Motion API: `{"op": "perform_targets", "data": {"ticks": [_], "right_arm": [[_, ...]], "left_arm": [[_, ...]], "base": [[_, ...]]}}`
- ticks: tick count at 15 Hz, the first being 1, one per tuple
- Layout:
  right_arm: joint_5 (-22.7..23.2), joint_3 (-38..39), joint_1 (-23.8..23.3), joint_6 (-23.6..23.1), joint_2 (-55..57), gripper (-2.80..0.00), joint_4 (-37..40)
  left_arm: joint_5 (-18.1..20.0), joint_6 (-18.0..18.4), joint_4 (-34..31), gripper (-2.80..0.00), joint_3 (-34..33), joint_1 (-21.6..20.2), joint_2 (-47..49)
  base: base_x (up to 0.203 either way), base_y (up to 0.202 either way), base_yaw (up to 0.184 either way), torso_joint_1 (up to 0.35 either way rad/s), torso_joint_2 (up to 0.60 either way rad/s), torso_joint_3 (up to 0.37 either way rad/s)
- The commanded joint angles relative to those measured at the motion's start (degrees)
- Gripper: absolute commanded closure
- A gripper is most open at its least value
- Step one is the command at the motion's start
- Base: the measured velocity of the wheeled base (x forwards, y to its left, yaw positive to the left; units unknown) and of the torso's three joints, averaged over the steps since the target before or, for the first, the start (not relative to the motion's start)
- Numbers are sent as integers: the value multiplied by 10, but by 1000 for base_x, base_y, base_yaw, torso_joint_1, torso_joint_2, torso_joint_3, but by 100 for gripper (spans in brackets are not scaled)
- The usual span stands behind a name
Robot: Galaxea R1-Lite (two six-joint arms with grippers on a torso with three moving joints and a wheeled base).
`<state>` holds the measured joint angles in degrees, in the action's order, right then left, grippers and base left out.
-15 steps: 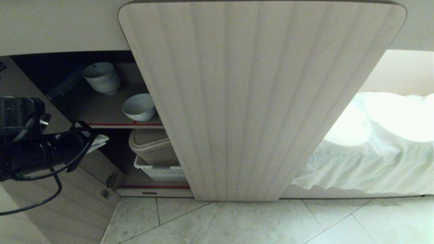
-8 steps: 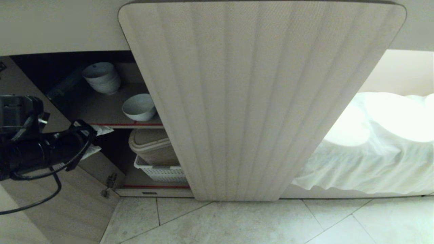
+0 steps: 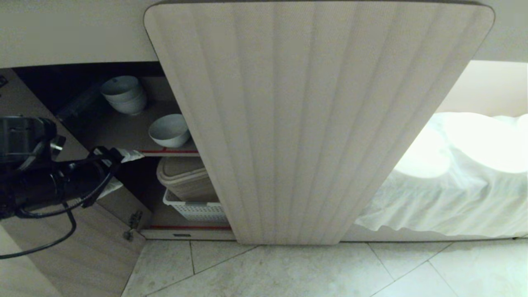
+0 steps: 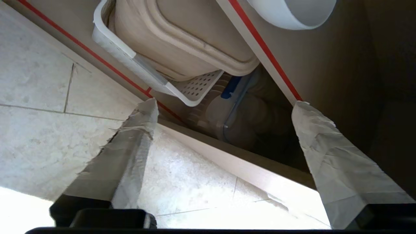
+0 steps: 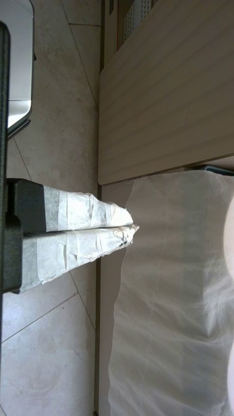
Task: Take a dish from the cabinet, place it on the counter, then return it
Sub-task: Take the bowl from the cabinet
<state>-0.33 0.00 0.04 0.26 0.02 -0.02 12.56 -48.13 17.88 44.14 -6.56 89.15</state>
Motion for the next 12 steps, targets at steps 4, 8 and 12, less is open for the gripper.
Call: {"op": "perform_targets", "data": {"ticks": [4,8,12], "right_arm": [[0,0,0,0,0,0,0],[0,0,0,0,0,0,0],[0,0,0,0,0,0,0]], "left_arm": [[-4,-4,1,-280,41,-1,41],[-2,-3,-1,-280,68,-2,64],[-1,-3,-25,-280,105,-2,95]], "base": [[0,0,0,0,0,0],[0,0,0,0,0,0],[0,0,0,0,0,0]]}}
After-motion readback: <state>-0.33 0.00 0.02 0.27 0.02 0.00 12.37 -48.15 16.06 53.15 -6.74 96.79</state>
